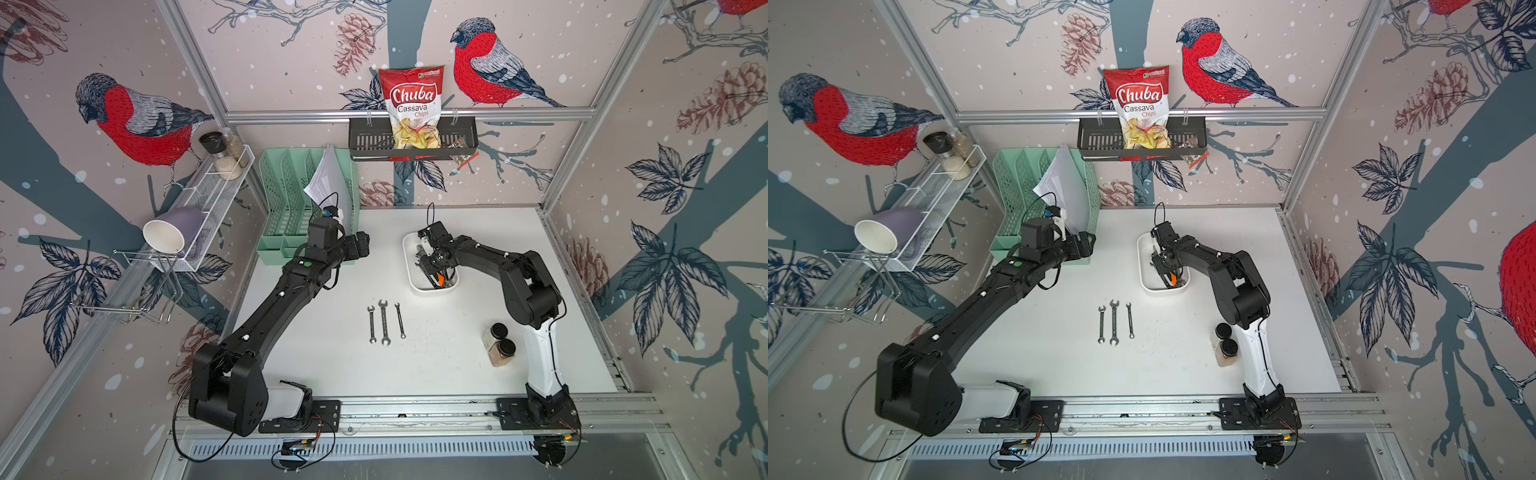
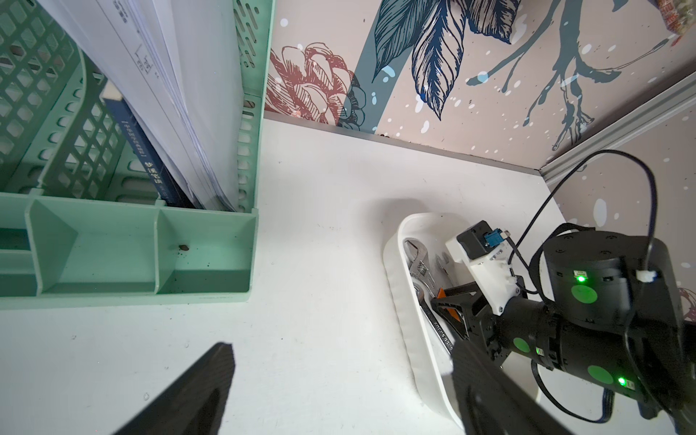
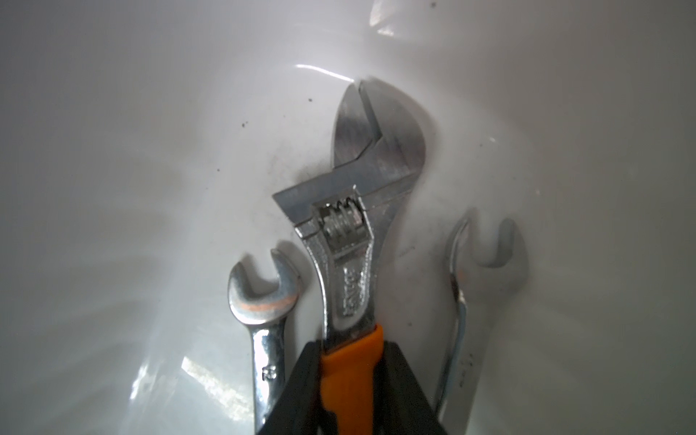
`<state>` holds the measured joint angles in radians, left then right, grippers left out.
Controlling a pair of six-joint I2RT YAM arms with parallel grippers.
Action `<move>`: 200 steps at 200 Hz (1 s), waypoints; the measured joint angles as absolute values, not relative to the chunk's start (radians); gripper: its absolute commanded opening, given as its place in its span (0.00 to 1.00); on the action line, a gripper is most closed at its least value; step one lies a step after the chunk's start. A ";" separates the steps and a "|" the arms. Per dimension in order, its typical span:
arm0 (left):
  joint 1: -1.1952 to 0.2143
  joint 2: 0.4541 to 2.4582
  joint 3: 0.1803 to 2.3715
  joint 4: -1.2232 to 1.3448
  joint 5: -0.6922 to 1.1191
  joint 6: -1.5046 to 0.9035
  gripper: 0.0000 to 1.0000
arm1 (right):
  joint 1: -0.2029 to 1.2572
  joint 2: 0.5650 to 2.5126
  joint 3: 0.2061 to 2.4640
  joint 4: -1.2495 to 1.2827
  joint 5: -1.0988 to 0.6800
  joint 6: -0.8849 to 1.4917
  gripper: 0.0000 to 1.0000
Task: Take out the wrench from the storage box
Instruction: Pick up the wrench from the storage box.
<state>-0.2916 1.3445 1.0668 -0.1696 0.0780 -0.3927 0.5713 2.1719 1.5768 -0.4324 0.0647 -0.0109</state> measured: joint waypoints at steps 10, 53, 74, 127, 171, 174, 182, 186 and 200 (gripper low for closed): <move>-0.292 1.341 1.067 -0.170 0.078 -0.393 0.94 | 0.574 2.173 1.583 -0.437 0.070 0.001 0.22; -0.291 1.327 1.066 -0.170 0.077 -0.393 0.94 | 0.589 2.174 1.623 -0.488 0.099 0.030 0.16; -0.291 1.322 1.067 -0.172 0.068 -0.393 0.94 | 0.598 2.173 1.655 -0.499 0.111 0.034 0.15; -0.290 1.293 1.071 -0.216 0.014 -0.413 0.94 | 0.612 2.173 1.733 -0.540 0.157 0.059 0.14; -0.290 1.250 1.072 -0.234 -0.012 -0.419 0.95 | 0.627 2.174 1.796 -0.558 0.176 0.077 0.14; -0.290 1.247 1.072 -0.235 -0.014 -0.419 0.95 | 0.628 2.174 1.800 -0.559 0.176 0.077 0.14; -0.290 1.240 1.072 -0.240 -0.024 -0.420 0.95 | 0.630 2.174 1.810 -0.561 0.175 0.078 0.14; -0.290 1.236 1.072 -0.242 -0.027 -0.420 0.95 | 0.632 2.174 1.814 -0.561 0.175 0.079 0.14; -0.290 1.224 1.072 -0.249 -0.029 -0.419 0.95 | 0.635 2.169 1.824 -0.561 0.174 0.086 0.14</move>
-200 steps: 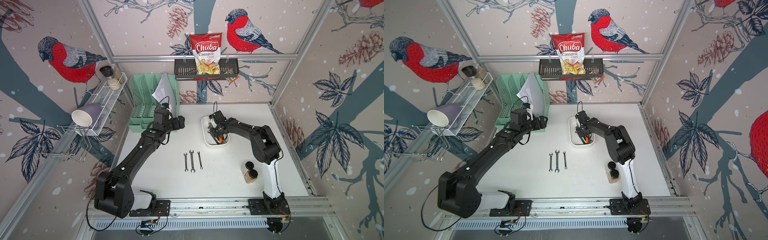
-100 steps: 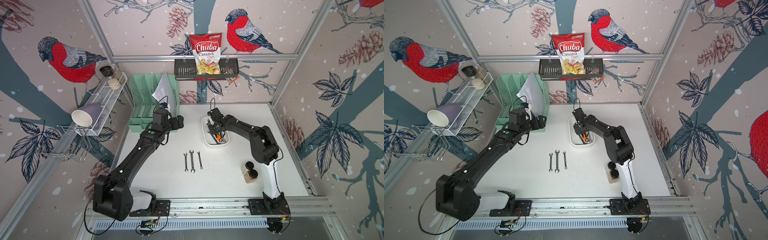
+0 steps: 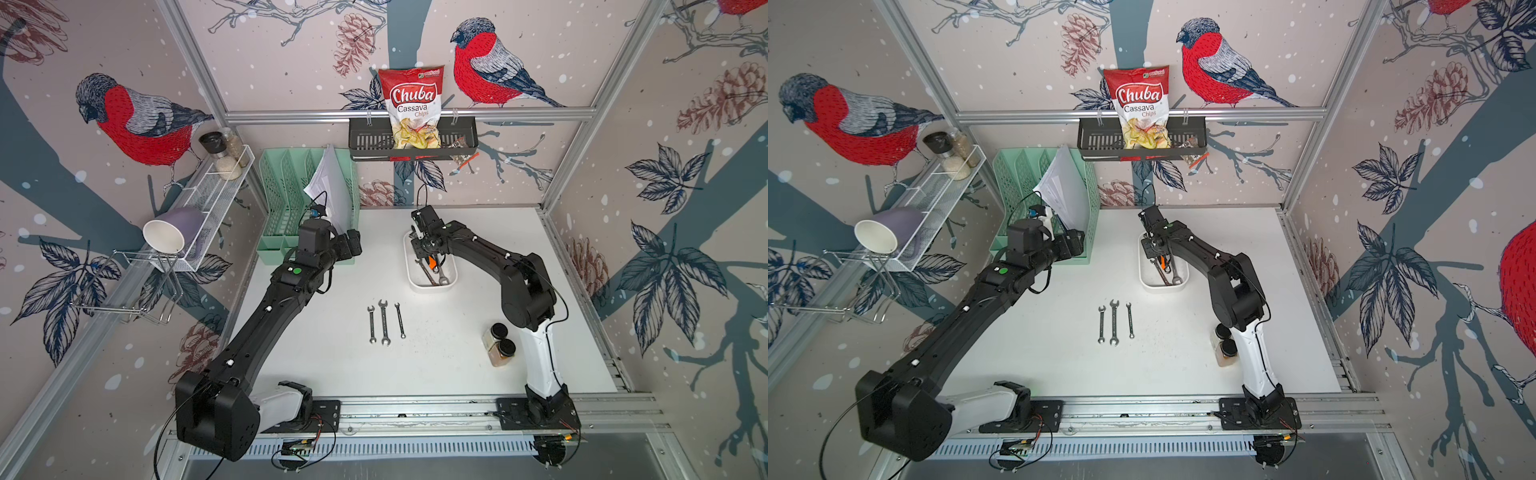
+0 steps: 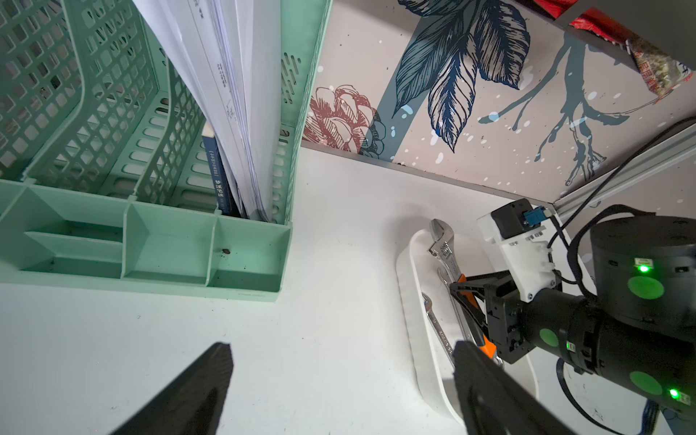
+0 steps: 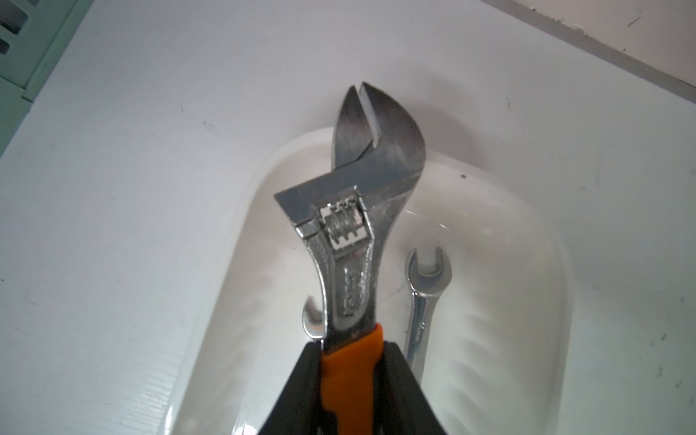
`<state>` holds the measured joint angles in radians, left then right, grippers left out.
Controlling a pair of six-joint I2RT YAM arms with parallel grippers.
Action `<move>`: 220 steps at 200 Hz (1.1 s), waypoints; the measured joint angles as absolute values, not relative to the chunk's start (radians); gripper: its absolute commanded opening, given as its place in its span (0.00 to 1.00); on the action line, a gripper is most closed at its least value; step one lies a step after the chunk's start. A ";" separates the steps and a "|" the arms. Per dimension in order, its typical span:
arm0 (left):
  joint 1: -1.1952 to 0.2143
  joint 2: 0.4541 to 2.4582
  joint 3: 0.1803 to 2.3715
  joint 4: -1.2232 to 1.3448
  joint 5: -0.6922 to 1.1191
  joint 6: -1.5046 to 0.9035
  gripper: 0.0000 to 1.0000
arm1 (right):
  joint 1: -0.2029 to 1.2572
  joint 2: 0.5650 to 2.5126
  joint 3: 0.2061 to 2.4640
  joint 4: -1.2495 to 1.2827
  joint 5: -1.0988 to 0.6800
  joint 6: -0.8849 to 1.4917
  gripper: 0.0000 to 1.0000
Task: Take out the wrench from the storage box
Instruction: Pick up the wrench from the storage box, then place the wrench at the center of the board.
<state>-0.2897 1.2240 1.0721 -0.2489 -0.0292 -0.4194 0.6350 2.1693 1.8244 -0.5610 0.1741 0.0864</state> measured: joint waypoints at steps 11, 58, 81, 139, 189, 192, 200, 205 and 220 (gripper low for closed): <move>-0.290 1.214 1.072 -0.256 -0.033 -0.419 0.95 | 0.637 2.160 1.825 -0.566 0.171 0.103 0.14; -0.286 1.169 1.054 -0.275 -0.070 -0.414 0.95 | 0.661 2.092 1.820 -0.588 0.148 0.144 0.14; -0.283 1.151 1.040 -0.278 -0.081 -0.412 0.95 | 0.683 2.053 1.788 -0.593 0.140 0.171 0.14; -0.281 1.104 1.000 -0.291 -0.109 -0.412 0.95 | 0.756 1.909 1.619 -0.600 0.115 0.272 0.13; -0.280 1.072 0.959 -0.299 -0.112 -0.416 0.95 | 0.838 1.746 1.415 -0.554 0.077 0.404 0.14; -0.280 1.070 0.958 -0.298 -0.112 -0.416 0.95 | 0.844 1.737 1.403 -0.550 0.078 0.414 0.14; -0.280 1.066 0.954 -0.297 -0.112 -0.416 0.95 | 0.862 1.717 1.372 -0.540 0.077 0.433 0.14; -0.280 1.064 0.952 -0.297 -0.111 -0.416 0.95 | 0.871 1.708 1.359 -0.539 0.077 0.445 0.14; -0.280 1.057 0.946 -0.296 -0.107 -0.419 0.95 | 0.911 1.679 1.304 -0.521 0.071 0.475 0.14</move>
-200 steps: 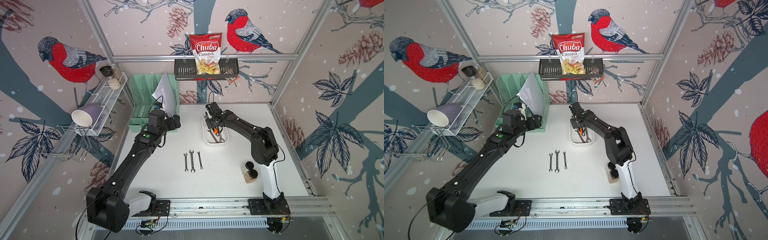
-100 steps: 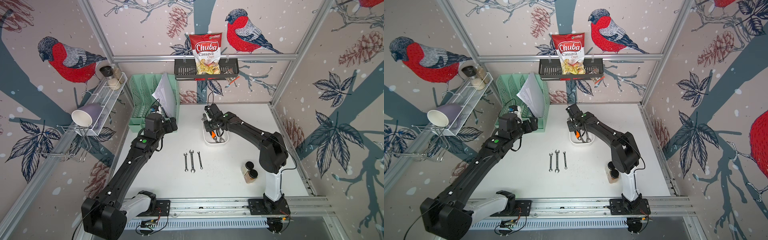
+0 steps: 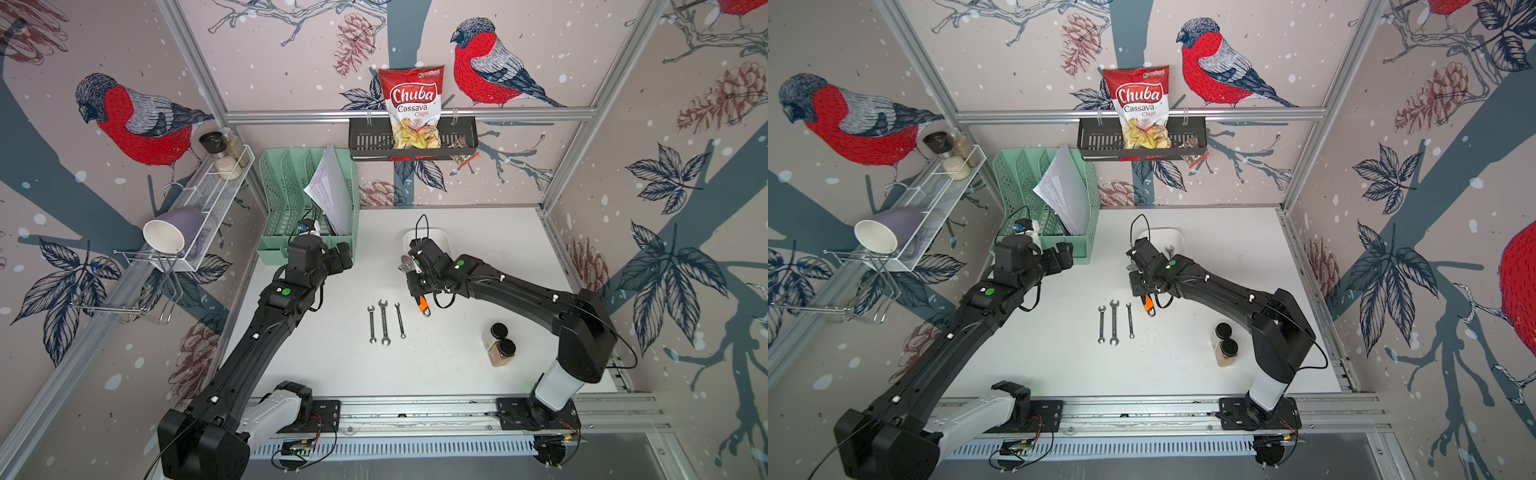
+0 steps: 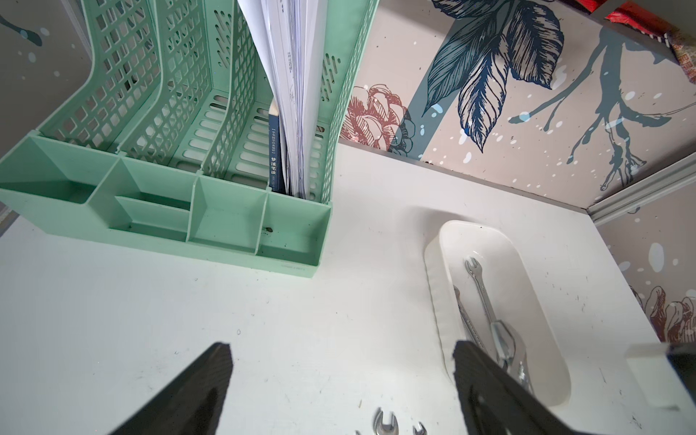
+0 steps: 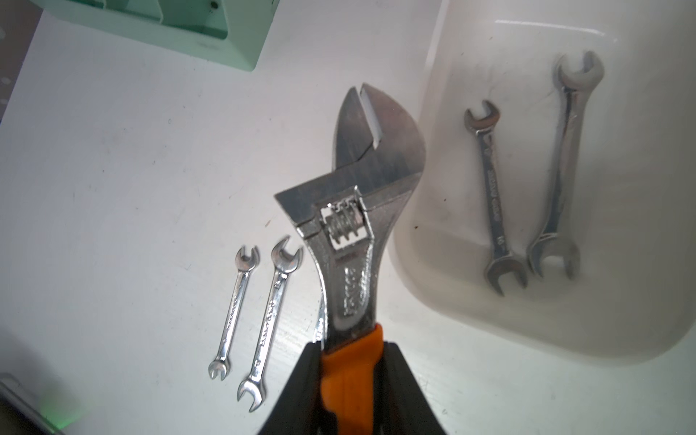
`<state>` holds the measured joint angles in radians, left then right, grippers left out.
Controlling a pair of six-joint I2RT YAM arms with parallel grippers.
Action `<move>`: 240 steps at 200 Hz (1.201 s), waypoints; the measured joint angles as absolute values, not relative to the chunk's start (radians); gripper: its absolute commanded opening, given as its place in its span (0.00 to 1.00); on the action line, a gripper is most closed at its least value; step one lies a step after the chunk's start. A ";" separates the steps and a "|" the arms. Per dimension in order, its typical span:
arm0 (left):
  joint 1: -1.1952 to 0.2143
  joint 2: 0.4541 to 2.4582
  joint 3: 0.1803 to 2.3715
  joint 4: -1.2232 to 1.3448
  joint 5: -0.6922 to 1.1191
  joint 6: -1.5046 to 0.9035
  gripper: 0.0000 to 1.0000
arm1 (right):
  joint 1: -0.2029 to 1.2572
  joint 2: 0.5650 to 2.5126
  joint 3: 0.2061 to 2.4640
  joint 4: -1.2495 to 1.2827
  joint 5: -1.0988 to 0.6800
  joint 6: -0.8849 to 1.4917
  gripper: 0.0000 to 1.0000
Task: Take out the wrench from the storage box
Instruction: Place the wrench at the center of the board.
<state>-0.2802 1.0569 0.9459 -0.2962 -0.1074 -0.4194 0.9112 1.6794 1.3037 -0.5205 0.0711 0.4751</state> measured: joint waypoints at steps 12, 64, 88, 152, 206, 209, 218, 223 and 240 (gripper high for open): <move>-0.280 1.048 0.942 -0.297 -0.105 -0.420 0.95 | 0.941 1.660 1.262 -0.510 0.069 0.501 0.14; -0.282 1.017 0.930 -0.293 -0.101 -0.422 0.95 | 1.034 1.628 1.112 -0.432 0.067 0.609 0.14; -0.287 1.012 0.929 -0.292 -0.092 -0.422 0.95 | 1.054 1.625 1.030 -0.371 0.070 0.663 0.13; -0.304 1.009 0.929 -0.288 -0.079 -0.421 0.95 | 1.034 1.578 0.876 -0.276 0.099 0.813 0.14; -0.307 1.008 0.928 -0.273 -0.079 -0.419 0.95 | 0.999 1.650 0.896 -0.250 0.117 0.839 0.15; -0.307 1.008 0.928 -0.274 -0.080 -0.419 0.95 | 0.999 1.654 0.899 -0.251 0.118 0.839 0.15; -0.307 1.007 0.928 -0.274 -0.079 -0.419 0.96 | 1.000 1.668 0.911 -0.249 0.120 0.839 0.15; -0.307 1.004 0.928 -0.274 -0.080 -0.419 0.96 | 1.001 1.673 0.914 -0.248 0.120 0.839 0.15; -0.307 0.995 0.926 -0.270 -0.081 -0.419 0.96 | 1.001 1.686 0.920 -0.250 0.123 0.839 0.16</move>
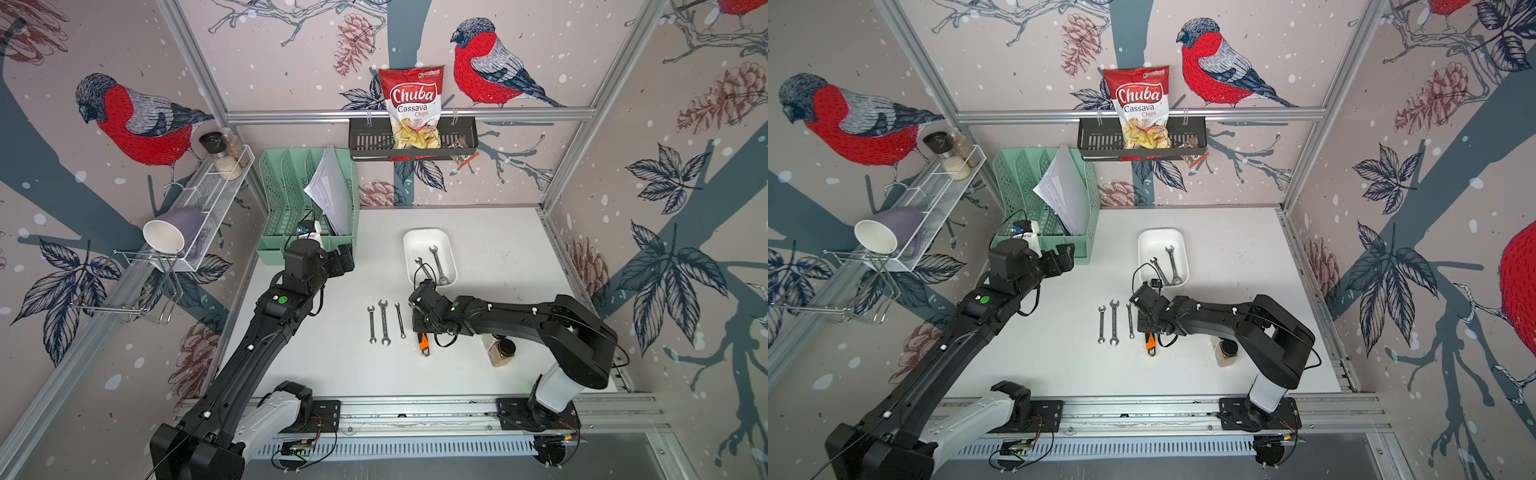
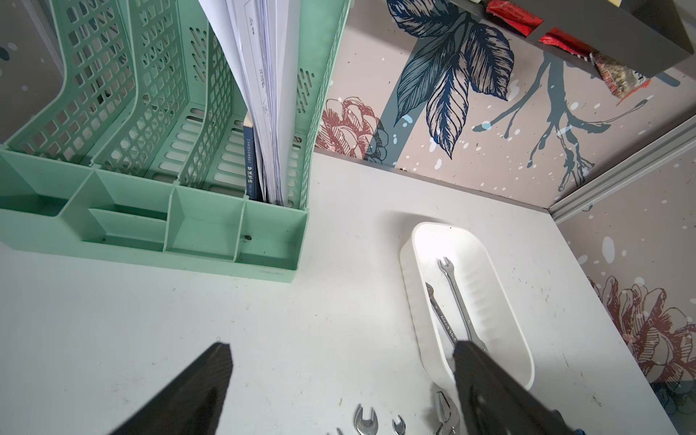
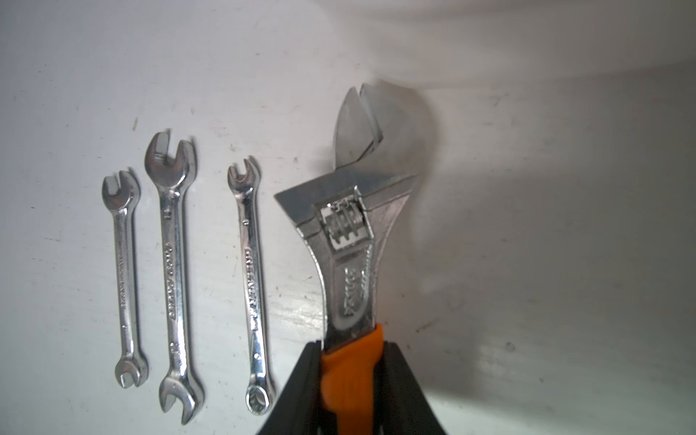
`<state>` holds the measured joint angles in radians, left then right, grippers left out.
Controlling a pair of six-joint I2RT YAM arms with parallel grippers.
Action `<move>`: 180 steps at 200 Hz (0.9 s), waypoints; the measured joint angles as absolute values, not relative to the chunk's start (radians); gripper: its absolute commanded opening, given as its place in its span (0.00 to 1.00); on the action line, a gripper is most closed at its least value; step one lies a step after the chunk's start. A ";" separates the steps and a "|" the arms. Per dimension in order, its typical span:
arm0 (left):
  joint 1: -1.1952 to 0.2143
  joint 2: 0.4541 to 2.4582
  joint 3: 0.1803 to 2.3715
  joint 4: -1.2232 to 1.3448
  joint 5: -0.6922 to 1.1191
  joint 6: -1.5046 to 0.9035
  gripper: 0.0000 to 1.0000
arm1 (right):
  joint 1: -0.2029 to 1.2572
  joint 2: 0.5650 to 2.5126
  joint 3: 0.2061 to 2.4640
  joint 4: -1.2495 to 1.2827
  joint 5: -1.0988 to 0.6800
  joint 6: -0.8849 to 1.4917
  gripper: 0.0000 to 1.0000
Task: Take out the wrench from the storage box
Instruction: Place the wrench at the center of the board.
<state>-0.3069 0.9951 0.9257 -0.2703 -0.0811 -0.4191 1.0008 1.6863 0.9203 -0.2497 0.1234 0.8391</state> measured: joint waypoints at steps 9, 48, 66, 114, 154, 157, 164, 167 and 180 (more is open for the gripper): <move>-0.307 0.994 0.924 -0.268 -0.081 -0.419 0.96 | 1.000 1.694 0.921 -0.251 0.125 0.839 0.17; -0.307 0.997 0.923 -0.269 -0.080 -0.419 0.96 | 1.001 1.716 0.927 -0.253 0.138 0.840 0.18; -0.307 0.998 0.923 -0.269 -0.080 -0.419 0.96 | 1.002 1.729 0.934 -0.257 0.143 0.840 0.19; -0.307 0.997 0.923 -0.269 -0.080 -0.419 0.95 | 1.006 1.742 0.952 -0.269 0.152 0.839 0.30; -0.307 0.997 0.923 -0.269 -0.081 -0.419 0.96 | 1.008 1.740 0.953 -0.281 0.153 0.839 0.39; -0.307 0.997 0.923 -0.269 -0.081 -0.419 0.96 | 1.009 1.739 0.953 -0.284 0.153 0.839 0.40; -0.307 0.997 0.923 -0.269 -0.082 -0.419 0.96 | 1.010 1.736 0.953 -0.291 0.153 0.839 0.41; -0.307 0.997 0.923 -0.269 -0.082 -0.419 0.96 | 1.010 1.733 0.953 -0.294 0.153 0.839 0.41; -0.307 0.995 0.923 -0.269 -0.082 -0.419 0.96 | 1.010 1.719 0.954 -0.306 0.153 0.839 0.43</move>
